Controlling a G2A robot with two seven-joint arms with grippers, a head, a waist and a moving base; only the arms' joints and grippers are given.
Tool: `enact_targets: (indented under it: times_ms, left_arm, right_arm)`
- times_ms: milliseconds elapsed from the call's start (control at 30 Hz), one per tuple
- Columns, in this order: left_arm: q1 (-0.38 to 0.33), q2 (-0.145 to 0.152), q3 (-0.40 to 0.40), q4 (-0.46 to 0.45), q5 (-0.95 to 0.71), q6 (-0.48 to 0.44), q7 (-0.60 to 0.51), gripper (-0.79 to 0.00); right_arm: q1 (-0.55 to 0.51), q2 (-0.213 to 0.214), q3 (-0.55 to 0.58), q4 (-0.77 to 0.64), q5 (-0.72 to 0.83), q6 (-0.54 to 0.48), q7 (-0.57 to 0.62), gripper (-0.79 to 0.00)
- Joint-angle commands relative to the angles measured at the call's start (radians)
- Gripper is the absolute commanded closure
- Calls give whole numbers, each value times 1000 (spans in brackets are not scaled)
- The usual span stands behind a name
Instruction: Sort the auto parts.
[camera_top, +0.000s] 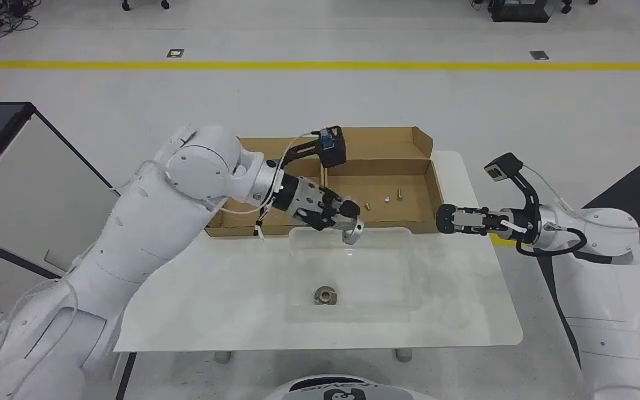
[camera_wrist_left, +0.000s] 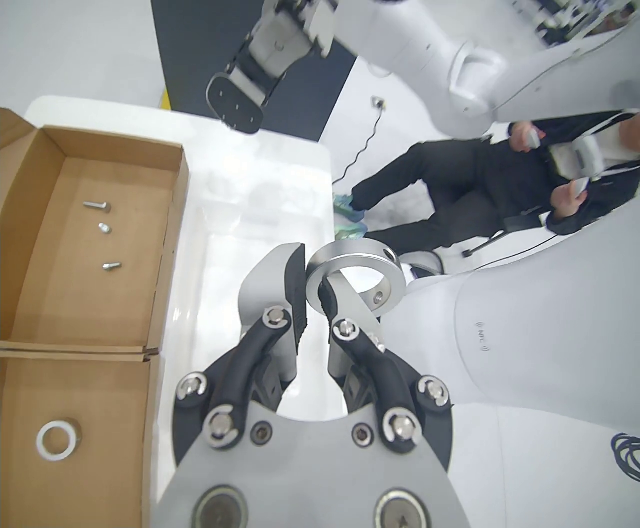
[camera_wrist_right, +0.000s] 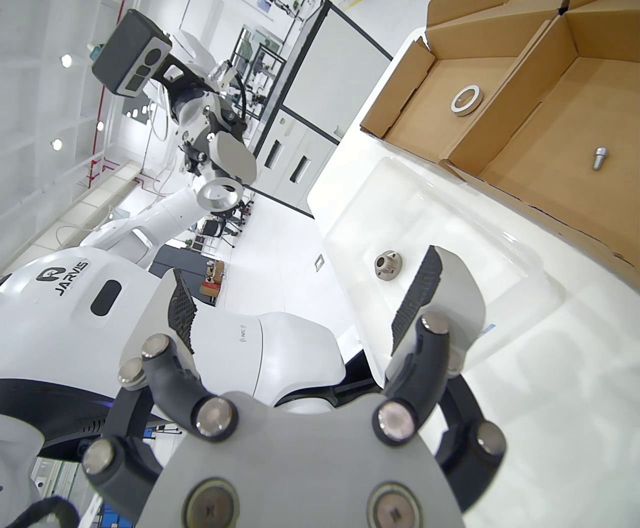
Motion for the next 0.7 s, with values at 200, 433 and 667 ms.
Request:
enact_targets:
  times_ms: [200, 433, 667]
  left_arm:
    - [37, 33, -79, 60, -305, -89, 90, 0]
    - [48, 56, -92, -20, -511, -110, 111, 0]
    - [73, 73, -129, -175, -711, -100, 100, 0]
  right_arm:
    - [0, 0, 0, 0, 0, 0, 0, -785]
    - [0, 0, 0, 0, 0, 0, 0, -785]
    - [0, 0, 0, 0, 0, 0, 0, -785]
